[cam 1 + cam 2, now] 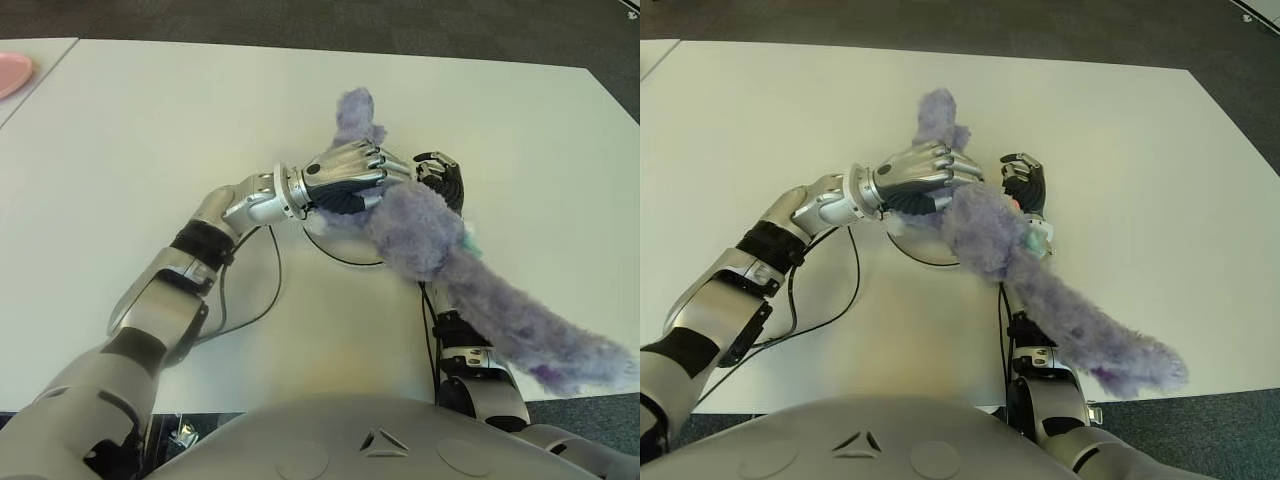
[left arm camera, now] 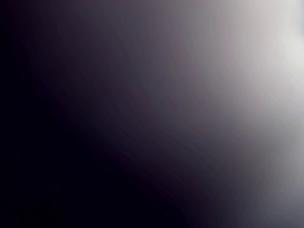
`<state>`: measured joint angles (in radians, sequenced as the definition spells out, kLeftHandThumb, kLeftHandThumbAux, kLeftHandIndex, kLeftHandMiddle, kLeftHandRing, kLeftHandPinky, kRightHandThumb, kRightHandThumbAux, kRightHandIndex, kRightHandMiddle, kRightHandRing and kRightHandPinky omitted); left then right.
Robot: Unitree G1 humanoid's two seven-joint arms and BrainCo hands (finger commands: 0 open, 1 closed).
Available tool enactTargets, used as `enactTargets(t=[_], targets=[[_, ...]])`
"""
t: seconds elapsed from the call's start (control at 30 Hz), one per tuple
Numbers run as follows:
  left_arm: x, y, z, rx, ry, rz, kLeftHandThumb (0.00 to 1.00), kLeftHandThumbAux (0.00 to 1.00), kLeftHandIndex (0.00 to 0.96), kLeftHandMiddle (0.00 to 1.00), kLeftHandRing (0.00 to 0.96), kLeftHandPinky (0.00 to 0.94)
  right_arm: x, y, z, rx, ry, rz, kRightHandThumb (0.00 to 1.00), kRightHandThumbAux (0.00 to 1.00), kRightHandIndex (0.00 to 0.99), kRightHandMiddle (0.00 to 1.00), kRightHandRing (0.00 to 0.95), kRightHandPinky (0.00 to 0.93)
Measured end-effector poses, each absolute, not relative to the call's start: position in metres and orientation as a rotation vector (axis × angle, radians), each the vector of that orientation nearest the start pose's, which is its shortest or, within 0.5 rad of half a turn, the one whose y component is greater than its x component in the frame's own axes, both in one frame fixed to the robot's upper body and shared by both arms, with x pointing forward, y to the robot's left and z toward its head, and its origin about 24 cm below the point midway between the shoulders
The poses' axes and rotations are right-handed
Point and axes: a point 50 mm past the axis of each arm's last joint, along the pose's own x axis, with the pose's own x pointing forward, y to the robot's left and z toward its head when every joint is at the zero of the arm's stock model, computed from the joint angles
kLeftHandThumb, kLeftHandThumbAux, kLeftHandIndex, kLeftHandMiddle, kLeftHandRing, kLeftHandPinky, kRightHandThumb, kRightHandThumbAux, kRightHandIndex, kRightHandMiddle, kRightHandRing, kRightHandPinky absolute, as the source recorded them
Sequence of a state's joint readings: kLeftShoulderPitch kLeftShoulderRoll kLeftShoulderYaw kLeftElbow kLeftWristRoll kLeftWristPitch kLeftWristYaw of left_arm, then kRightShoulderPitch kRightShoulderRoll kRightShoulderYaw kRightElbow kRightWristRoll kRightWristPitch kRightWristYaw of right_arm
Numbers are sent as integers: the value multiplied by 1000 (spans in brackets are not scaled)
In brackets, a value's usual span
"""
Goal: Put the doll into the plate.
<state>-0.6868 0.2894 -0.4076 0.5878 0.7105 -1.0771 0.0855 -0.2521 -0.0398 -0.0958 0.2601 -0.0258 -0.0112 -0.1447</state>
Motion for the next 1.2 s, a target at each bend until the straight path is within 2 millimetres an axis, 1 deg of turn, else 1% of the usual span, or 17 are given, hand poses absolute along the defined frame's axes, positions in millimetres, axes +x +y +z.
enactTargets(t=[0.03,0.07,0.1,0.13,0.2,0.33,0.53,0.6,0.63,0.7,0.73,0.87,0.93,1.03,1.1,1.13,1.2], targets=[[291,51,126,916,-1112,-899,1000,623,768,467,510,821,301,-170,49,-47,-1,-175,714,711,443,781,789,729],[292,52,125,933,-1101,-908,992,620,768,473,574,826,301,-170,49,-45,-1,-172,714,711,443,780,788,729],[292,52,125,947,-1091,-915,981,617,770,483,669,833,301,-170,49,-43,-1,-170,715,711,443,779,788,729],[293,53,124,959,-1085,-918,974,615,768,490,729,838,301,-170,49,-41,-2,-169,715,710,443,777,787,729],[294,54,125,977,-1075,-920,967,614,761,495,779,842,301,-170,49,-36,-3,-166,715,710,443,775,786,729],[295,52,126,1004,-1059,-916,960,613,748,499,818,846,301,-171,49,-31,-5,-161,715,711,443,772,783,730],[294,51,126,1052,-1064,-919,956,614,734,500,827,845,301,-172,49,-28,-9,-156,715,710,443,767,780,737],[294,51,125,1073,-1072,-924,904,637,580,528,820,833,301,-172,49,-26,-10,-156,715,710,443,767,779,744],[294,51,125,1086,-1076,-926,885,646,521,538,817,829,301,-172,49,-25,-11,-157,715,710,443,768,779,746],[294,52,124,1109,-1081,-930,868,652,473,556,810,807,301,-173,49,-22,-12,-159,716,709,443,767,778,749],[294,52,124,1118,-1084,-933,861,655,456,568,799,779,301,-173,49,-21,-13,-160,716,709,443,767,778,753],[294,52,124,1161,-1095,-957,850,660,428,582,772,733,300,-174,49,-16,-13,-164,716,709,443,767,776,765],[295,51,125,1181,-1097,-972,845,660,437,528,746,700,300,-174,49,-14,-13,-166,716,709,443,767,773,767],[296,50,127,1207,-1075,-1008,839,662,434,497,658,621,300,-175,49,-12,-13,-168,716,709,443,766,772,770],[297,49,128,1213,-1050,-1028,767,680,423,476,597,588,300,-175,49,-12,-14,-170,716,709,443,766,772,768],[297,49,128,1217,-1037,-1039,664,602,338,414,541,551,300,-175,49,-12,-14,-171,716,709,443,765,771,766],[299,50,130,1220,-1007,-1058,568,527,254,339,465,498,300,-174,50,-13,-18,-172,715,709,443,764,770,765]])
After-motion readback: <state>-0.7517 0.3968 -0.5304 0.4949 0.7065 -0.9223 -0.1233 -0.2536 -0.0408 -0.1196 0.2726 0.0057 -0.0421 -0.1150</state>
